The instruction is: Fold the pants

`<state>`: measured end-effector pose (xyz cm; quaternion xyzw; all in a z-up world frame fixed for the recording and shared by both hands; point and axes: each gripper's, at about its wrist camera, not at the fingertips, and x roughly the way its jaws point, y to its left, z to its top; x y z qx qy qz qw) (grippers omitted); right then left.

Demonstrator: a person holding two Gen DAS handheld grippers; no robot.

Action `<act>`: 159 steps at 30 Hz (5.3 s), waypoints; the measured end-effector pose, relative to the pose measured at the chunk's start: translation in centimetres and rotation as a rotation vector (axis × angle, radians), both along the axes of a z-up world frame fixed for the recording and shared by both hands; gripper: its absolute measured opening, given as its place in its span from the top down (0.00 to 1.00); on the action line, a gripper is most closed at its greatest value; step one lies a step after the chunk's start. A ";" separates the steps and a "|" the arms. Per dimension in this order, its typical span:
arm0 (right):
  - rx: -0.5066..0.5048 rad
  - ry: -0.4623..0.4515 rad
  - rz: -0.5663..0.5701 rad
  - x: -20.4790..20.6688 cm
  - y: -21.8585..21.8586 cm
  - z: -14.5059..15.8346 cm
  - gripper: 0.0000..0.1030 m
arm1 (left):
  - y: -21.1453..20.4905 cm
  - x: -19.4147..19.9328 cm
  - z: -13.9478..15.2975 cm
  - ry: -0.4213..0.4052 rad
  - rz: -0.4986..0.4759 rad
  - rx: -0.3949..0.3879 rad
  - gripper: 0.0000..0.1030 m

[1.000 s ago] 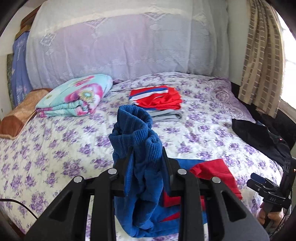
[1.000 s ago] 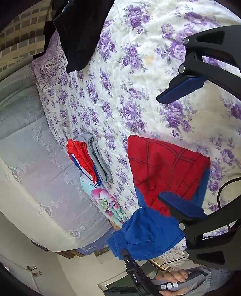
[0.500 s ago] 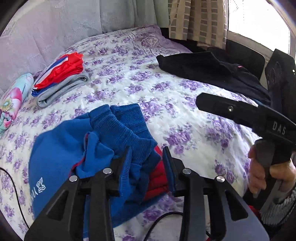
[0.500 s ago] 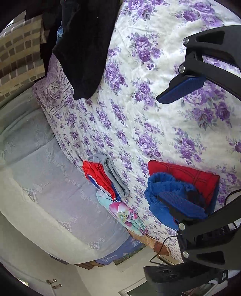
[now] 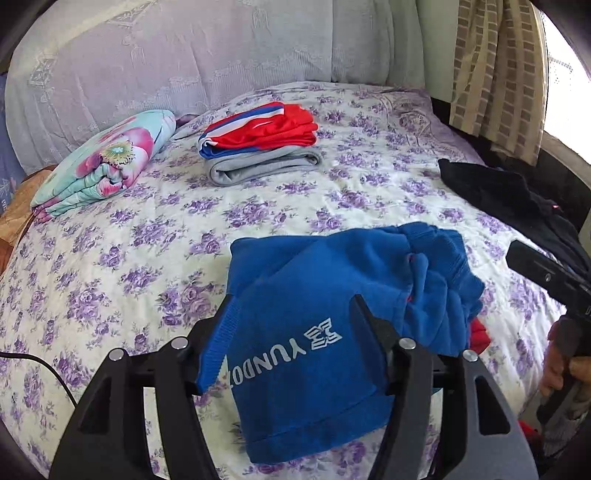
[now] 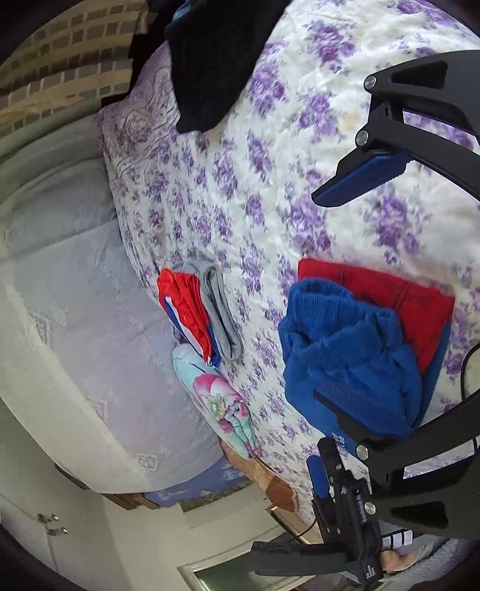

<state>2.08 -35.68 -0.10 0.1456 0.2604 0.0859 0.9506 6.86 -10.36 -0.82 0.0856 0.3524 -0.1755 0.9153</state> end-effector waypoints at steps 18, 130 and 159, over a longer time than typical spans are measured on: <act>-0.207 -0.018 0.044 1.4 4.6 0.5 0.04 | 2.7 0.8 -1.7 -0.044 0.095 0.011 0.08; -0.001 0.260 0.399 10.7 11.6 -1.3 0.28 | 2.4 -2.5 -3.3 0.032 -0.045 0.003 0.04; -0.112 0.115 0.046 1.1 3.3 -1.7 0.07 | 3.3 5.4 -1.0 0.023 0.110 -0.042 0.04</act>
